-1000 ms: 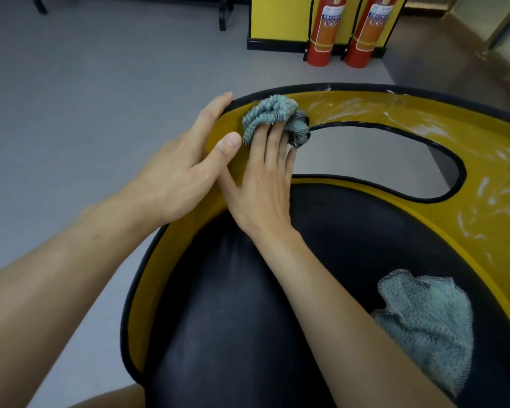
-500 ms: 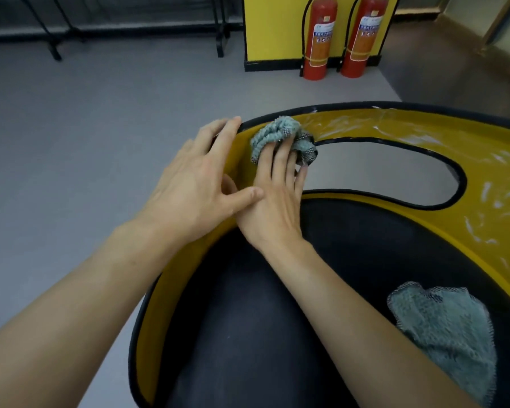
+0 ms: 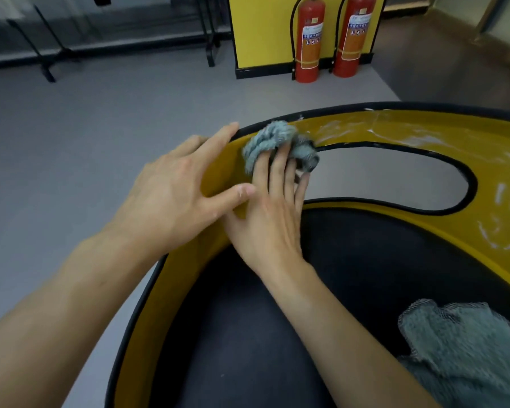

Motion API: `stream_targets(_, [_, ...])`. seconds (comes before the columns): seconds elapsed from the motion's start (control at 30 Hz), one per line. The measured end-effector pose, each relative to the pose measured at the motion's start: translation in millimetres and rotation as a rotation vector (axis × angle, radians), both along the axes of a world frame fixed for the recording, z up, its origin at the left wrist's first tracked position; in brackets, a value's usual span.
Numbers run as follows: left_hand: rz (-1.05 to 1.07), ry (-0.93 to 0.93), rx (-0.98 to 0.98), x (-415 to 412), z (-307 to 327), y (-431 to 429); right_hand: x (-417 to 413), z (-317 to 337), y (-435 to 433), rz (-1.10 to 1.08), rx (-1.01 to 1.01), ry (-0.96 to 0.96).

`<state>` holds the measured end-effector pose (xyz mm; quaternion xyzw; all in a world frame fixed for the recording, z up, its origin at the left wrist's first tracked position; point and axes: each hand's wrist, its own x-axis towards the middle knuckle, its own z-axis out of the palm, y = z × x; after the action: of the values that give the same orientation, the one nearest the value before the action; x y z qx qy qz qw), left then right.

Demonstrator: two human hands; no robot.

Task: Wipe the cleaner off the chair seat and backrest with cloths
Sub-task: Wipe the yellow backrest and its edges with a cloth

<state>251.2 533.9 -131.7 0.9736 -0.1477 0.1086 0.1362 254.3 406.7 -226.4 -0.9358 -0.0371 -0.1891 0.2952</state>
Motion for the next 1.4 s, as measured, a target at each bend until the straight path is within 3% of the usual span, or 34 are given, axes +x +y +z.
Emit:
stream_targets(0.3, [-0.038,-0.087,0.090,14,3,-10,-6,-34,-24,0.048,-0.228,0.005])
stream_targets(0.5, [0.007,-0.141,0.055,13,-6,-12,4,6,-16,0.022,-0.075,-0.107])
stream_targets(0.7, [0.033,-0.145,0.004,12,-6,-13,-6,-22,-3,0.125,-0.056,-0.068])
stream_targets(0.8, [0.032,-0.151,-0.012,11,-5,-13,-3,-5,0,0.175,0.024,-0.139])
stream_targets(1.23, [0.041,-0.157,-0.079,10,-6,-16,-6,-17,3,0.146,-0.068,-0.046])
stream_targets(1.4, [0.044,-0.179,-0.087,11,-7,-15,15,-1,-18,-0.061,-0.113,-0.129])
